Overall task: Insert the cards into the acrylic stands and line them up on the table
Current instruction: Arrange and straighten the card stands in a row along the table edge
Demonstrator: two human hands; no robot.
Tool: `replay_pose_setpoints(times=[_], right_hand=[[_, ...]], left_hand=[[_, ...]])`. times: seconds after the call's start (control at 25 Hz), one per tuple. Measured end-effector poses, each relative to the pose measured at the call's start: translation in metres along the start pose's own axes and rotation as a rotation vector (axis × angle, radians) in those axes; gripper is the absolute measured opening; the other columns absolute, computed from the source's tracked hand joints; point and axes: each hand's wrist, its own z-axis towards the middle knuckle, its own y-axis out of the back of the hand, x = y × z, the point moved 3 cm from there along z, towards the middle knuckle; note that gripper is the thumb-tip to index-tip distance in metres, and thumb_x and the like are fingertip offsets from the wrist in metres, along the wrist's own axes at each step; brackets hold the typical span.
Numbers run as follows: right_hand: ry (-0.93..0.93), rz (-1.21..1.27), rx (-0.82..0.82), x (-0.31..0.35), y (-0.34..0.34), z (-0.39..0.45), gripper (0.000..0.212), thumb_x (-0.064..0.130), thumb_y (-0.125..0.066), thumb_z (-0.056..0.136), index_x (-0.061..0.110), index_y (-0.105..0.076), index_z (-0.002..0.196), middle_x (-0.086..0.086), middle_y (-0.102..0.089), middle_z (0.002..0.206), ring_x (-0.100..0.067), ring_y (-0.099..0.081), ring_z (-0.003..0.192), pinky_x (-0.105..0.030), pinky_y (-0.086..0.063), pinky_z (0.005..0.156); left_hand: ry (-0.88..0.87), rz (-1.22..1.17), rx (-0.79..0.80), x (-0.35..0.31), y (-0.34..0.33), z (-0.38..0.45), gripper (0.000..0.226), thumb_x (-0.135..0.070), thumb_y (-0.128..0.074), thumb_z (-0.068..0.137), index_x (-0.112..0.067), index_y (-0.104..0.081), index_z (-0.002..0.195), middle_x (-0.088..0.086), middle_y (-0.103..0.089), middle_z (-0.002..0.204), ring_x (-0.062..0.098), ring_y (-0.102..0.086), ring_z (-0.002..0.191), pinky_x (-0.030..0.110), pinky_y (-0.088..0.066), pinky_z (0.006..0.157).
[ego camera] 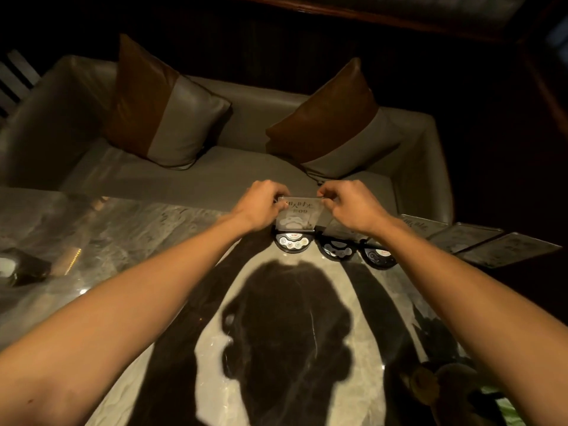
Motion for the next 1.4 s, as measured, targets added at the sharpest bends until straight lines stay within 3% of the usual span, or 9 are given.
replay_pose_setpoints(times=[0.32, 0.44, 0.56, 0.68, 0.8, 1.0, 1.08, 1.32, 1.4], right_hand=[[-0.031, 0.027, -0.009, -0.019, -0.005, -0.004, 0.019, 0.022, -0.061, 0.095, 0.027, -0.071, 0.111, -0.003, -0.076, 0.112, -0.026, -0.069, 0.106, -0.045, -0.055, 0.092], [-0.025, 0.032, 0.018, -0.02, -0.005, -0.006, 0.026, 0.024, -0.063, 0.096, 0.023, -0.068, 0.122, -0.003, -0.073, 0.122, -0.027, -0.066, 0.115, -0.046, -0.052, 0.099], [-0.026, 0.102, -0.051, -0.038, 0.014, -0.017, 0.035, 0.025, -0.064, 0.096, 0.019, -0.064, 0.131, -0.003, -0.07, 0.13, -0.022, -0.063, 0.122, -0.038, -0.047, 0.107], [-0.115, 0.162, -0.228, -0.083, 0.051, -0.04, 0.029, 0.018, -0.064, 0.097, 0.011, -0.068, 0.126, -0.008, -0.072, 0.123, -0.022, -0.066, 0.116, -0.027, -0.045, 0.098], [-0.242, 0.13, -0.233, -0.132, 0.075, -0.072, 0.032, 0.015, -0.062, 0.099, 0.007, -0.064, 0.13, -0.013, -0.069, 0.127, -0.026, -0.064, 0.119, -0.025, -0.042, 0.096], [-0.295, -0.053, -0.213, -0.194, 0.098, -0.111, 0.04, 0.022, -0.059, 0.1, 0.014, -0.057, 0.139, -0.014, -0.06, 0.139, -0.03, -0.056, 0.127, -0.045, -0.046, 0.106], [-0.319, -0.104, -0.222, -0.215, 0.108, -0.127, 0.041, 0.018, -0.06, 0.099, 0.014, -0.055, 0.14, -0.013, -0.056, 0.142, -0.03, -0.052, 0.13, -0.046, -0.044, 0.106], [-0.483, -0.15, -0.151, -0.285, 0.127, -0.174, 0.051, 0.018, -0.064, 0.095, 0.017, -0.049, 0.143, -0.014, -0.049, 0.146, -0.036, -0.048, 0.133, -0.061, -0.043, 0.105], [-0.519, -0.142, -0.126, -0.303, 0.126, -0.18, 0.052, 0.016, -0.063, 0.095, 0.017, -0.048, 0.145, -0.014, -0.049, 0.147, -0.037, -0.047, 0.134, -0.06, -0.042, 0.107]], left_hand=[[0.004, 0.012, 0.014, -0.005, -0.013, 0.008, 0.019, -0.022, -0.067, 0.09, -0.02, -0.072, 0.108, 0.002, -0.074, 0.103, 0.019, -0.067, 0.098, 0.037, -0.053, 0.089], [0.022, 0.021, 0.031, -0.006, -0.013, 0.01, 0.021, -0.021, -0.067, 0.089, -0.018, -0.071, 0.109, 0.004, -0.074, 0.103, 0.021, -0.067, 0.096, 0.037, -0.054, 0.086], [0.058, 0.039, 0.087, -0.006, -0.011, 0.011, 0.04, -0.026, -0.072, 0.086, -0.016, -0.063, 0.124, 0.006, -0.071, 0.115, 0.022, -0.066, 0.102, 0.038, -0.053, 0.091], [0.061, 0.055, 0.084, -0.01, -0.007, 0.013, 0.049, -0.031, -0.074, 0.084, -0.019, -0.06, 0.129, 0.005, -0.066, 0.126, 0.021, -0.062, 0.113, 0.04, -0.05, 0.098], [0.009, 0.031, 0.058, -0.033, -0.012, 0.018, 0.048, -0.031, -0.075, 0.083, -0.02, -0.062, 0.128, 0.003, -0.065, 0.128, 0.02, -0.06, 0.117, 0.041, -0.049, 0.1], [-0.142, 0.059, 0.119, -0.087, -0.033, 0.037, 0.046, -0.032, -0.073, 0.084, -0.022, -0.061, 0.128, 0.001, -0.066, 0.127, 0.019, -0.062, 0.115, 0.042, -0.051, 0.098], [-0.185, 0.078, 0.118, -0.108, -0.041, 0.043, 0.047, -0.031, -0.074, 0.084, -0.02, -0.062, 0.128, 0.002, -0.065, 0.128, 0.019, -0.06, 0.117, 0.04, -0.049, 0.099], [-0.182, 0.095, 0.131, -0.141, -0.063, 0.059, 0.04, -0.031, -0.076, 0.082, -0.019, -0.067, 0.12, 0.001, -0.07, 0.117, 0.016, -0.065, 0.103, 0.04, -0.053, 0.092], [-0.15, 0.088, 0.138, -0.142, -0.068, 0.061, 0.032, -0.031, -0.075, 0.084, -0.02, -0.07, 0.114, 0.0, -0.073, 0.109, 0.015, -0.067, 0.096, 0.039, -0.055, 0.089]])
